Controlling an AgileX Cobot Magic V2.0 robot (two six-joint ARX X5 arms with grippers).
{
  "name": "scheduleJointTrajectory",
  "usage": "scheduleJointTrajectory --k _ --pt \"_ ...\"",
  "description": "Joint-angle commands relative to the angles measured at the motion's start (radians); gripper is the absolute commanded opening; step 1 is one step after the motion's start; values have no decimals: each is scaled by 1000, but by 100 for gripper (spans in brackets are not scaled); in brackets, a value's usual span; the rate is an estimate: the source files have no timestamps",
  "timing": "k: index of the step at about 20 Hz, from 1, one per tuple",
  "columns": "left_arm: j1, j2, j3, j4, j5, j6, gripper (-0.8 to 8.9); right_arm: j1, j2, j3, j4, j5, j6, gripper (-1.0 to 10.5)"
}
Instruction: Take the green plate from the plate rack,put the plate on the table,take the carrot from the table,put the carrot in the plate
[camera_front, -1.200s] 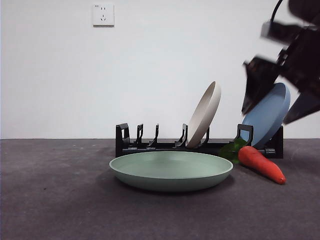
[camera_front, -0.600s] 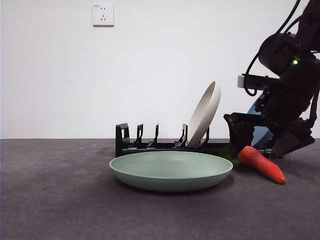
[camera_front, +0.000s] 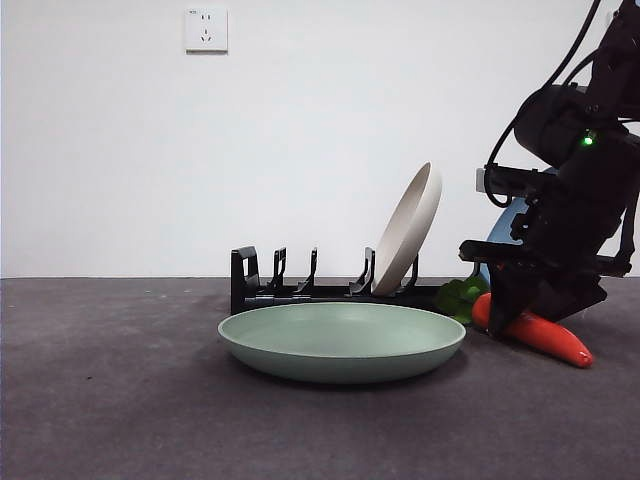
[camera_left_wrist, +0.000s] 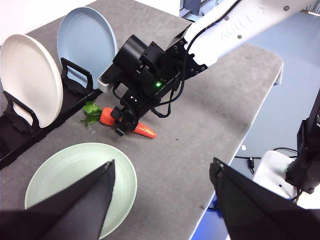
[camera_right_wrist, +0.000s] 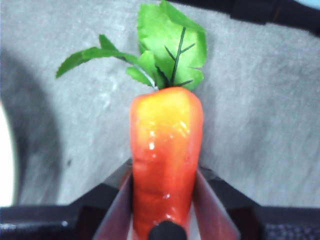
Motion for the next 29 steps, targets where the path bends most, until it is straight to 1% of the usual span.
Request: scheduleJointTrajectory --k 1,3,5,7,8,10,11,14,15,19,20,21,22,24,25,29 --pt "-4 0 1 5 -3 -9 323 30 -80 1 -28 -2 10 -17" --pt "-4 0 1 5 -4 -9 323 86 -182 1 -38 -3 33 -17" --pt "-4 0 1 5 -4 -9 323 179 -249 1 2 0 69 -17" --pt "-4 1 1 5 -3 -9 323 259 -235 1 84 4 138 -17" --pt "-4 1 1 5 -3 -9 323 300 -209 1 130 8 150 -17" --pt "-4 1 1 4 -3 -9 323 370 -138 1 183 69 149 -17" --pt "-4 1 1 4 -2 -9 323 390 -107 1 195 86 148 -17" --pt "-4 1 1 -8 -1 -9 323 422 -4 1 237 93 132 -17" --pt "-4 1 1 -16 -1 -9 323 428 21 1 240 109 129 -16" --pt "-4 1 1 -37 -1 -11 323 428 70 1 239 108 129 -9" --pt "-4 1 1 -39 -1 -11 323 428 70 1 240 106 129 20" --pt "-4 1 1 -42 -2 -11 323 428 70 1 240 105 130 89" --pt "-4 1 1 -43 -1 -11 323 428 70 1 237 104 130 201" --pt "-4 1 1 -48 -1 -15 323 426 70 1 232 104 129 489" --pt "-4 1 1 -52 -1 -25 323 426 70 1 232 104 130 574" --pt "-4 1 1 -58 -2 -32 323 427 64 1 229 103 130 568"
